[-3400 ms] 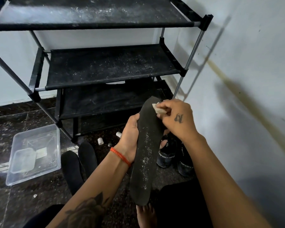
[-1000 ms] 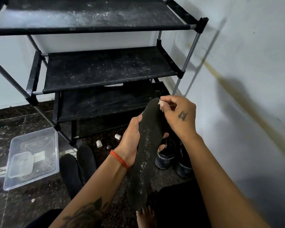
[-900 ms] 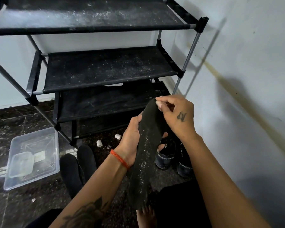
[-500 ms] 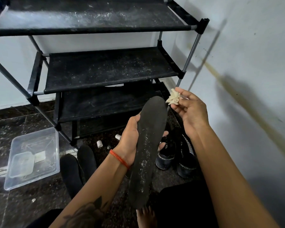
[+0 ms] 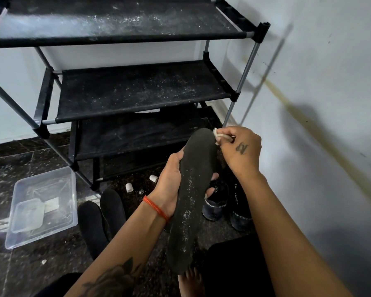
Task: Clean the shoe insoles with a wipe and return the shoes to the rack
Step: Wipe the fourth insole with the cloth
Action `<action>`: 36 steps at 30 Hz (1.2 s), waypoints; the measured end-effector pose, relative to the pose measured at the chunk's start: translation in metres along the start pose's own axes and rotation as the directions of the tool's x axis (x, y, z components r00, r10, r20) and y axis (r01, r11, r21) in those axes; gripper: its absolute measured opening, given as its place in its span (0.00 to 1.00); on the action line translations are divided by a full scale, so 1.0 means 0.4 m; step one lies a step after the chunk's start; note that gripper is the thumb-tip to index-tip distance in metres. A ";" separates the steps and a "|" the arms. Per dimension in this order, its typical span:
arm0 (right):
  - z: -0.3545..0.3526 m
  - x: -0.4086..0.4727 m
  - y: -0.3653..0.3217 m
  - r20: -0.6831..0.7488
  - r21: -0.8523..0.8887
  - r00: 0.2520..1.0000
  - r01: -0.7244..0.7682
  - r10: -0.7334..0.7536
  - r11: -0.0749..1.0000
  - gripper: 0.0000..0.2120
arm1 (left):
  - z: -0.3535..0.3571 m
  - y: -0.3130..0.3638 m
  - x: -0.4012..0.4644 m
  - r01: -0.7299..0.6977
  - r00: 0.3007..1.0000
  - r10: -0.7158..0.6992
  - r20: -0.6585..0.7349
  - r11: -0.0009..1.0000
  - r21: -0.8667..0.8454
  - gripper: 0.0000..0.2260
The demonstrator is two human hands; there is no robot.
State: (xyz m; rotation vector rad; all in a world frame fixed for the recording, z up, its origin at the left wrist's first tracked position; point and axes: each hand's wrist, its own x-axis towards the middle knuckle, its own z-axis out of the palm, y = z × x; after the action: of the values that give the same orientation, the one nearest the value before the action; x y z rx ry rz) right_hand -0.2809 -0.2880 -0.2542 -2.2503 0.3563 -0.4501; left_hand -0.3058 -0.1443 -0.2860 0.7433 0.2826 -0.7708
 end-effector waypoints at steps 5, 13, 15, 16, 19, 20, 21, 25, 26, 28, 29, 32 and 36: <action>-0.013 0.002 -0.028 -0.062 0.341 0.987 -0.118 0.147 0.933 0.07 | -0.001 0.011 -0.001 -0.010 0.999 0.008 -0.042 0.999 -0.051 0.21; 0.028 -0.018 -0.013 0.080 -0.028 0.985 0.156 -0.153 0.987 0.08 | 0.004 0.000 -0.005 -0.031 0.999 0.031 0.023 0.999 -0.009 0.21; 0.019 -0.011 -0.004 0.055 -0.103 0.992 0.123 -0.117 0.987 0.07 | 0.003 -0.004 -0.002 -0.017 1.000 0.017 0.026 1.000 -0.010 0.21; 0.015 -0.009 0.000 0.038 -0.132 0.995 0.094 -0.089 0.987 0.07 | 0.001 -0.004 -0.001 -0.016 1.000 0.016 0.027 1.000 -0.015 0.21; -0.003 -0.004 -0.005 -0.126 -0.123 0.992 -0.006 -0.010 0.992 0.07 | -0.005 0.004 0.005 -0.026 1.000 0.025 -0.005 0.998 -0.066 0.20; -0.008 -0.004 -0.012 -0.182 -0.073 0.983 0.001 -0.015 0.997 0.07 | -0.007 0.007 0.005 -0.025 1.000 0.024 -0.013 0.997 -0.079 0.20; -0.009 -0.004 -0.019 -0.204 -0.023 0.978 0.039 -0.043 0.999 0.07 | -0.007 0.008 0.005 -0.021 1.000 0.020 -0.012 0.996 -0.083 0.21; 0.028 -0.028 -0.033 -0.003 -0.003 0.966 0.258 -0.258 0.966 0.06 | -0.001 0.001 0.003 -0.050 0.998 0.052 0.038 0.998 -0.040 0.21; 0.038 -0.030 -0.029 0.042 -0.044 0.960 0.278 -0.276 0.960 0.05 | -0.002 0.000 0.003 -0.064 0.997 0.065 0.041 0.997 -0.032 0.21; 0.044 -0.026 -0.018 0.073 -0.110 0.968 0.249 -0.242 0.962 0.05 | -0.005 -0.001 0.003 -0.066 0.997 0.067 0.036 0.997 -0.040 0.21; 0.040 -0.022 -0.013 0.081 -0.133 0.975 0.218 -0.208 0.967 0.05 | -0.006 0.000 0.002 -0.057 0.998 0.059 0.028 0.997 -0.046 0.20; 0.017 -0.015 -0.004 0.089 -0.215 0.991 0.114 -0.097 0.970 0.05 | -0.006 -0.003 0.002 -0.031 1.000 0.031 0.004 0.999 -0.041 0.19; 0.004 -0.006 -0.003 -0.111 -0.192 0.986 0.098 -0.121 0.976 0.06 | -0.001 0.002 0.002 -0.053 0.998 0.051 -0.041 0.997 -0.047 0.17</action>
State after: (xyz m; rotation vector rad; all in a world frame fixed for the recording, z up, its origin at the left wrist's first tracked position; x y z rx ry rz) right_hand -0.2824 -0.2853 -0.2548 -2.4388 0.3501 -0.6383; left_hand -0.3045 -0.1440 -0.2861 0.7187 0.3155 -0.6980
